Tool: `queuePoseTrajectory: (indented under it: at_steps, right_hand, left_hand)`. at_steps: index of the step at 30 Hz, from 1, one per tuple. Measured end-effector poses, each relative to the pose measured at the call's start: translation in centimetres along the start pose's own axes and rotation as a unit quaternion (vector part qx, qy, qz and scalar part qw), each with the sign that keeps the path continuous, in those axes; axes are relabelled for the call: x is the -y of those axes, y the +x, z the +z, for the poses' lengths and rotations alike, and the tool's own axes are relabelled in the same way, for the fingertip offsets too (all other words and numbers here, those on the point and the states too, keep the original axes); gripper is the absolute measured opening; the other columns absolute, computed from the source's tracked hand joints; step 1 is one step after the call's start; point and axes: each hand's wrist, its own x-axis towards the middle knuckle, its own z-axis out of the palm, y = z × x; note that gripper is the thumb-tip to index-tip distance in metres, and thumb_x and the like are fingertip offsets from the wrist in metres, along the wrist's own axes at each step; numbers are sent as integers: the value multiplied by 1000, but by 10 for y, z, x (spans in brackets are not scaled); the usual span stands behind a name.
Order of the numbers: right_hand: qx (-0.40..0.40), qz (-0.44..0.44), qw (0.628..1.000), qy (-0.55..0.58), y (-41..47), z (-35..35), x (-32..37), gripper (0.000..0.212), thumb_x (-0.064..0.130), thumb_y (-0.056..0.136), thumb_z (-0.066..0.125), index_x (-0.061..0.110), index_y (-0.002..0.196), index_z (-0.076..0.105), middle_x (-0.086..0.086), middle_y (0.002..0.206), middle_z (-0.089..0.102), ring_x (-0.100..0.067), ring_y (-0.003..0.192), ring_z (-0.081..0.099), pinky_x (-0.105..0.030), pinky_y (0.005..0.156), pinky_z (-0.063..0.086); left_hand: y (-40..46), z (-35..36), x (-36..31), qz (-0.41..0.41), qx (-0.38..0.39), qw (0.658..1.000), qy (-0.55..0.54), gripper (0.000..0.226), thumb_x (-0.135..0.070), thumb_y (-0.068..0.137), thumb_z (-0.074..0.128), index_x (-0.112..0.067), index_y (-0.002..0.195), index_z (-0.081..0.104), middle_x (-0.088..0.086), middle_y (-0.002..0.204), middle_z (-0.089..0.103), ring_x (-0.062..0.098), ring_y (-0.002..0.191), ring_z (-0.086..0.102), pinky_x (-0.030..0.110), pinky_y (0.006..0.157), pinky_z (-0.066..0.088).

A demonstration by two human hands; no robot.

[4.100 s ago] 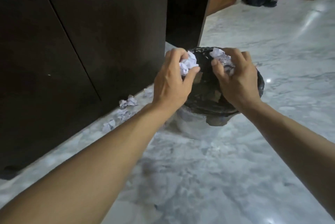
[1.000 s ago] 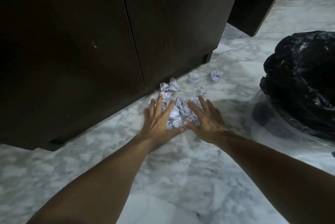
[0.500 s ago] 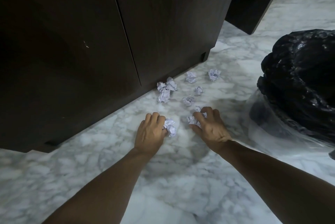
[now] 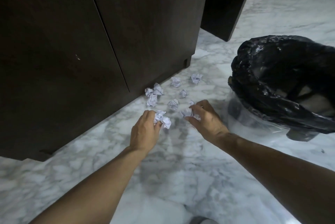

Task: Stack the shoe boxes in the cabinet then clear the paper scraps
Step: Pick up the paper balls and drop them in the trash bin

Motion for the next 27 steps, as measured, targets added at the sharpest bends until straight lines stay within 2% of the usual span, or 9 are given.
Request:
queuePoseTrajectory:
  at_steps: [2, 5, 9, 12, 15, 17, 19, 23, 27]
  right_hand:
    - [-16, 16, 999, 27, -4, -18, 7, 31, 30, 90, 67, 7, 110, 64, 1, 109, 44, -16, 100, 48, -22, 84, 38]
    - [-62, 16, 997, 48, -11, -47, 23, 32, 31, 89, 69, 7, 110, 65, -2, 111, 48, -19, 99, 53, -25, 84, 40]
    - [-163, -22, 985, 60, -26, -88, 55, 30, 29, 85, 74, 6, 104, 68, -4, 108, 55, -16, 92, 55, -22, 79, 42]
    - [-233, -25, 970, 65, -35, -132, 71, 28, 33, 86, 72, 12, 103, 69, 2, 103, 53, -7, 87, 50, -6, 70, 36]
    - [-287, 13, 956, 54, -36, -182, 65, 30, 41, 88, 68, 17, 105, 68, 2, 103, 54, -7, 88, 50, -2, 68, 35]
    - [-318, 46, 946, 31, -34, -209, 48, 28, 44, 88, 66, 18, 100, 66, -2, 103, 56, -11, 87, 49, -10, 68, 35]
    - [-332, 97, 938, 13, -34, -228, 24, 31, 46, 88, 65, 18, 99, 65, -7, 104, 59, -16, 90, 50, -24, 74, 34]
    - [-334, 202, 920, 37, -41, -244, -24, 36, 47, 82, 67, 17, 104, 67, -11, 108, 65, -27, 97, 59, -28, 77, 37]
    - [-298, 267, 913, 84, -54, -245, -40, 48, 40, 71, 73, 23, 115, 63, 0, 104, 69, -23, 97, 66, -41, 87, 53]
  left_hand:
    - [2, -6, -13, 5, -16, 1000, -22, 23, -16, 89, 64, -3, 106, 57, 11, 107, 60, 34, 91, 58, 31, 65, 34]
    - [9, -18, -35, -1, -48, 997, -67, 27, -15, 89, 63, -3, 112, 58, 11, 113, 61, 36, 98, 57, 35, 71, 40]
    - [25, -39, -69, 12, -101, 987, -128, 23, -14, 90, 61, 0, 109, 59, 14, 107, 62, 35, 95, 59, 41, 76, 49]
    - [39, -58, -108, 22, -145, 972, -182, 12, -16, 91, 57, -3, 94, 58, 10, 93, 61, 29, 82, 58, 37, 69, 46]
    - [51, -72, -161, 55, -161, 959, -225, 12, -14, 91, 58, -2, 93, 58, 10, 90, 61, 22, 77, 54, 25, 65, 39]
    - [57, -75, -202, 81, -136, 955, -250, 14, -16, 92, 61, -4, 99, 59, 4, 92, 59, 15, 77, 52, 12, 62, 34]
    - [64, -75, -240, 118, -112, 952, -258, 20, -20, 92, 61, -7, 107, 59, 3, 101, 61, 16, 86, 56, 14, 68, 38]
    - [78, -62, -294, 142, -40, 961, -236, 28, -23, 94, 57, -8, 117, 55, 5, 109, 54, 12, 89, 48, 13, 64, 33]
    - [88, -42, -308, 144, 85, 968, -185, 59, -39, 81, 71, -18, 132, 49, 6, 130, 53, 25, 116, 52, 39, 95, 48]
